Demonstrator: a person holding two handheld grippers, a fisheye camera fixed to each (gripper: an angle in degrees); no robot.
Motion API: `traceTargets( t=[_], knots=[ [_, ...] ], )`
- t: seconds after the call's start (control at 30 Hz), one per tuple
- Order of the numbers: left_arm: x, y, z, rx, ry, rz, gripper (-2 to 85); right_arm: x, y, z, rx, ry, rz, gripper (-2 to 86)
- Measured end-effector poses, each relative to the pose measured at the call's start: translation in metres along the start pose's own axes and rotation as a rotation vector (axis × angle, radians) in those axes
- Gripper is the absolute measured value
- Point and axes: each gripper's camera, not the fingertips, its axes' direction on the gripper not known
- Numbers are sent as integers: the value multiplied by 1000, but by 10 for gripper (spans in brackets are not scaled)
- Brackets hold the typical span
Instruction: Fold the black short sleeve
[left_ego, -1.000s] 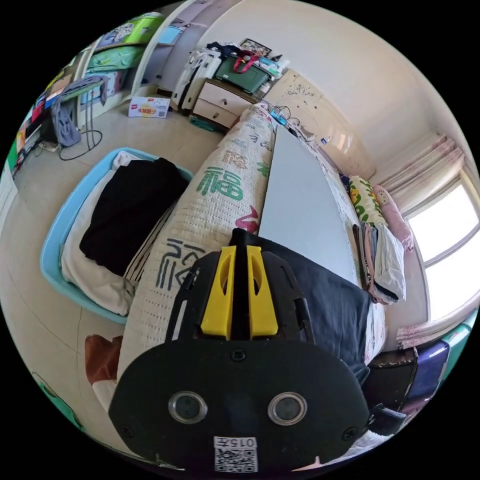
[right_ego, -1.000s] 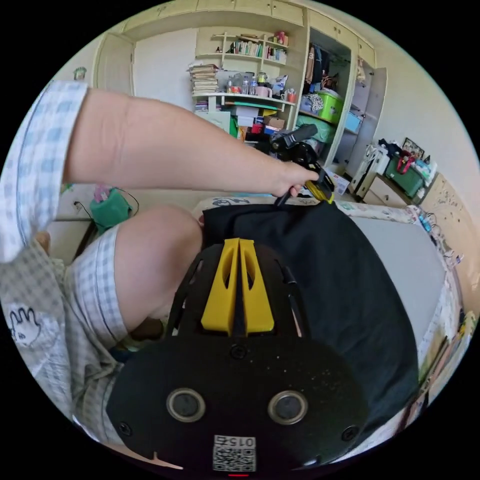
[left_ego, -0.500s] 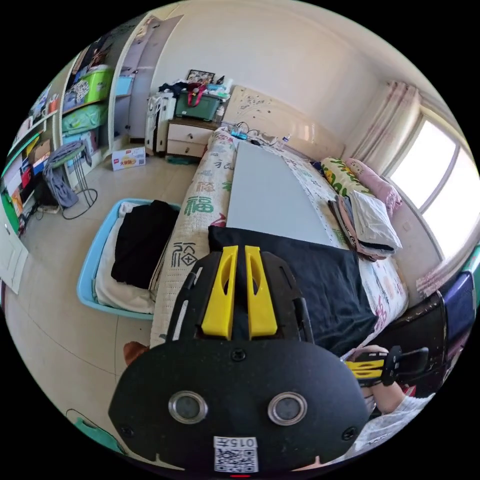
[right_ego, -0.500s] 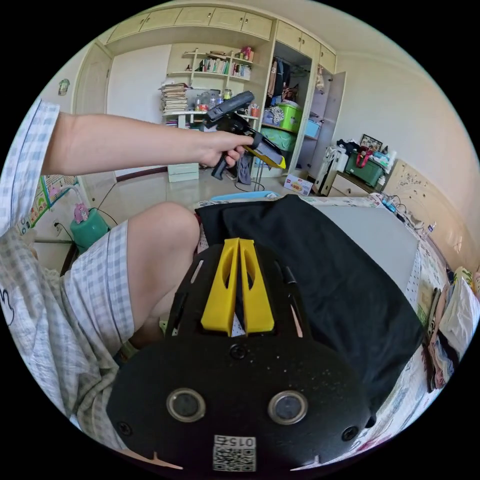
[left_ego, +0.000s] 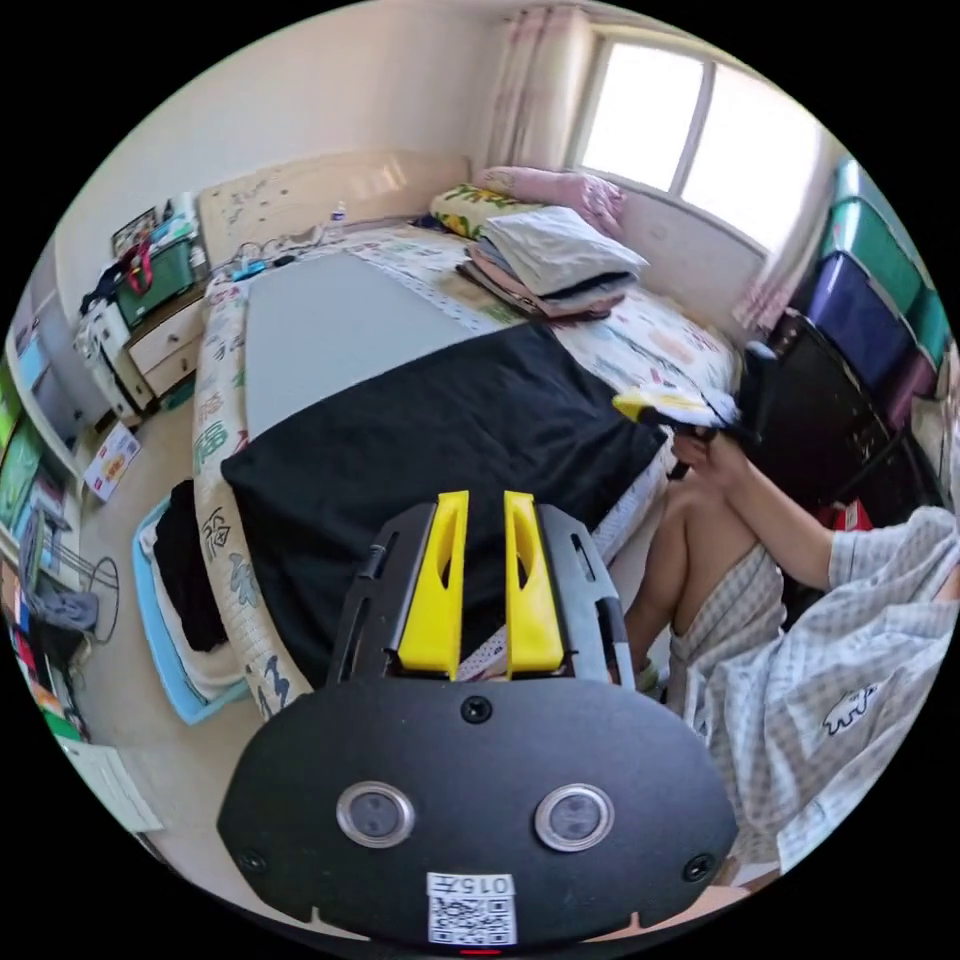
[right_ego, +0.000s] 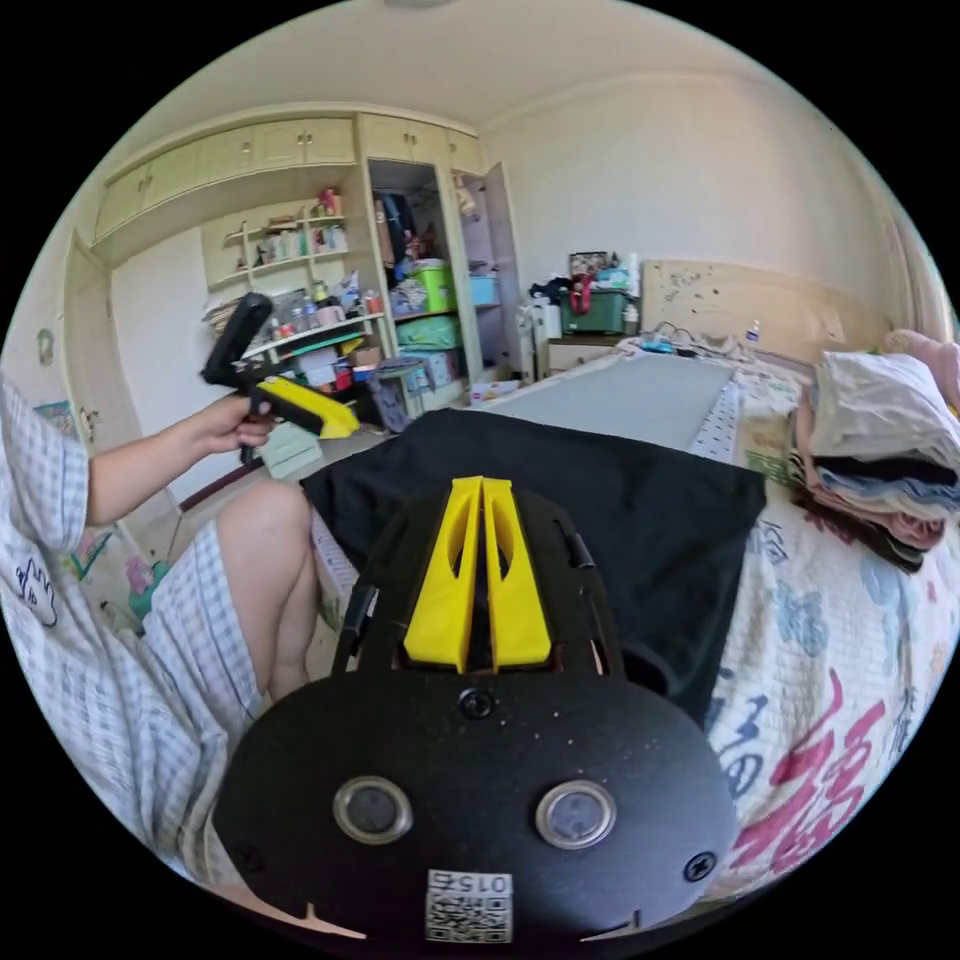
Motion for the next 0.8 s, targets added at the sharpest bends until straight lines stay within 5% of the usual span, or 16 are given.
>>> traceTargets(
  t=[0.33,0.43,0.8],
  knots=[
    [31,-4,55,-176,-15,156,81,-37,0,47,-302,188,-265,36],
    [44,-16,76,-265,-16,223,76,-50,3,41,-252,138,-340,35],
    [53,-69,119,-384,37,218,77,-56,-28,127,-563,73,-476,87]
  ],
)
